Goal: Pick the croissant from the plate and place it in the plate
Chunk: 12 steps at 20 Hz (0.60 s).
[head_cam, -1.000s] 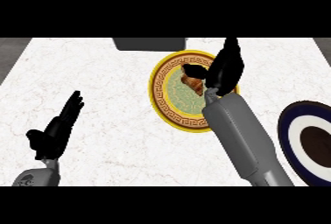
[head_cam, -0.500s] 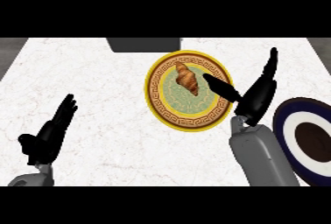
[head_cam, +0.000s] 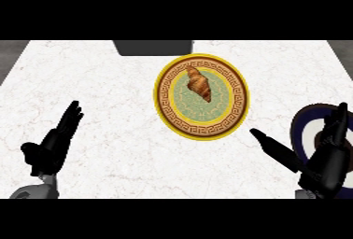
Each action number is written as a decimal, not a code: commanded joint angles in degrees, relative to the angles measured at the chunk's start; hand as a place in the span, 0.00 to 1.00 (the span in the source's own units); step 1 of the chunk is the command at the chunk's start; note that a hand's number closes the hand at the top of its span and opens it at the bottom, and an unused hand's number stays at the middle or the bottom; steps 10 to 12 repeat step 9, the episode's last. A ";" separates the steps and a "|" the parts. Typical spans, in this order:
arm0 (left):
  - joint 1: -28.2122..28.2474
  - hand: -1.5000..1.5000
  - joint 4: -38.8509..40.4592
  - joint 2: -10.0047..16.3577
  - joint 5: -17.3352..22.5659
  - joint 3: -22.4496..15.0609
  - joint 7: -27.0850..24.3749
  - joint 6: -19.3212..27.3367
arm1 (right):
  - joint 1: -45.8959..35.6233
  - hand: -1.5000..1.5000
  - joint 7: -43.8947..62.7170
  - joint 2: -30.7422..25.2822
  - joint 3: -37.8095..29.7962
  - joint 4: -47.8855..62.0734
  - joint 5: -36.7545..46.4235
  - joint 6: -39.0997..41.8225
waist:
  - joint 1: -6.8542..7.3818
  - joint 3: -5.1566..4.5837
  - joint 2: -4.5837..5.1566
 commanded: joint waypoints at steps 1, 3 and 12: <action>-0.41 0.50 2.24 0.33 0.10 0.67 -1.85 -1.30 | 8.60 0.00 -14.02 -3.25 -1.19 -2.39 -11.98 2.32 | 0.25 0.01 0.10; 3.06 0.50 -6.11 -0.34 0.93 -0.60 3.25 -1.37 | 11.63 0.00 -18.18 -1.83 -1.59 -0.23 -13.13 3.35 | 0.57 0.02 0.00; -1.67 0.50 -3.37 -0.95 -0.83 0.38 4.38 0.53 | 15.44 0.00 -33.28 1.61 -6.95 5.07 -20.21 8.02 | 0.31 -0.02 0.07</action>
